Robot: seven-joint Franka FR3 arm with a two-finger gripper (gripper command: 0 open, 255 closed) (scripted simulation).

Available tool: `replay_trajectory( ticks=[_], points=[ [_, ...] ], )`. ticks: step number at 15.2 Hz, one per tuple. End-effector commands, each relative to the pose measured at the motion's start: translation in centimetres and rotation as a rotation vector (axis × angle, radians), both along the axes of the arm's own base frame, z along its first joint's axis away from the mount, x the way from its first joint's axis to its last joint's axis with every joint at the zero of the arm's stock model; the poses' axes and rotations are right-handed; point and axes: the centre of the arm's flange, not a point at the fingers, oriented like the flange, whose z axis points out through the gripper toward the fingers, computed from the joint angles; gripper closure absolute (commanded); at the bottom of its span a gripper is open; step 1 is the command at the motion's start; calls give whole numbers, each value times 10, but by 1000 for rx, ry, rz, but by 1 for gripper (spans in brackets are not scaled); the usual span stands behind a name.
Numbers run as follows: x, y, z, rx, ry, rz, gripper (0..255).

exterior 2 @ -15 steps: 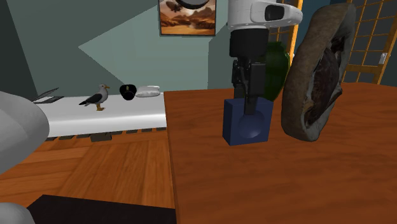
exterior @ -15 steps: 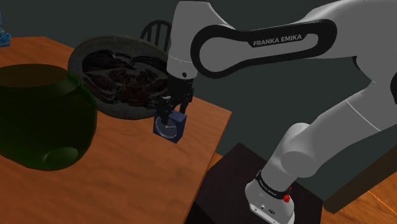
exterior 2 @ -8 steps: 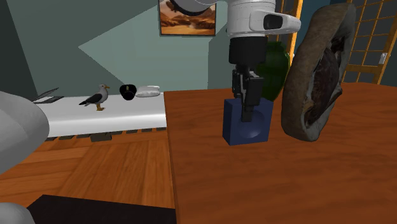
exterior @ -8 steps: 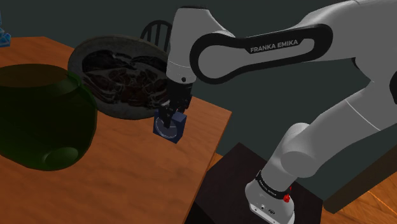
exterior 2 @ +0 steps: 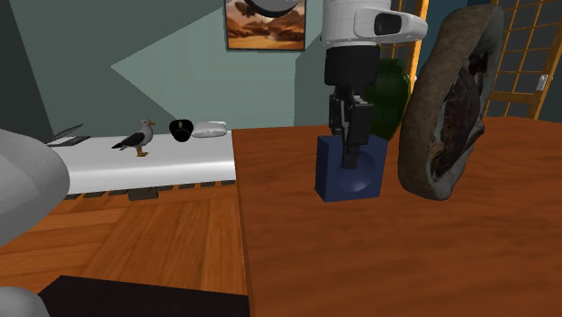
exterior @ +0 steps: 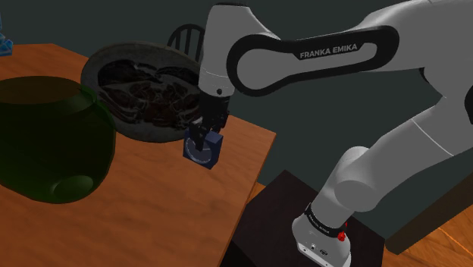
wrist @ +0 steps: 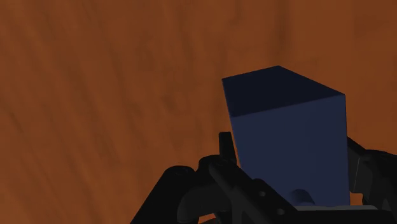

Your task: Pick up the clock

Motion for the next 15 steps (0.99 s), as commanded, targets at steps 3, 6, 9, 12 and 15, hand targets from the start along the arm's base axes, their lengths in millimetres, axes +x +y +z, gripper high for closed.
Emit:
replay_trajectory(
  ticks=[3,6,9,12,15],
  points=[
    [0,0,19,0,1,0,255],
    [0,0,35,0,1,0,255],
    [0,0,51,0,1,0,255],
    [0,0,67,0,1,0,255],
    [0,0,73,0,1,0,255]
  ],
)
